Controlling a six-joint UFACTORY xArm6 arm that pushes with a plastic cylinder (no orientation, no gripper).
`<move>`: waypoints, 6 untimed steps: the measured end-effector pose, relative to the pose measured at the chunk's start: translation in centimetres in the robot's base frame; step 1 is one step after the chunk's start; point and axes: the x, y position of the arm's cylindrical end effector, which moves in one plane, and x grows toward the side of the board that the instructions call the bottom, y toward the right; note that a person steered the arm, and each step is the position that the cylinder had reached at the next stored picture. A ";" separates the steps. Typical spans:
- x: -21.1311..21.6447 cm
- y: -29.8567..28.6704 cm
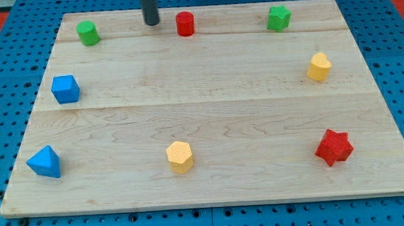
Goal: Place the red circle to the bottom left of green star
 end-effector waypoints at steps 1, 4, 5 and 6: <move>0.3 5.5; 4.2 12.3; 4.2 13.4; 3.8 14.1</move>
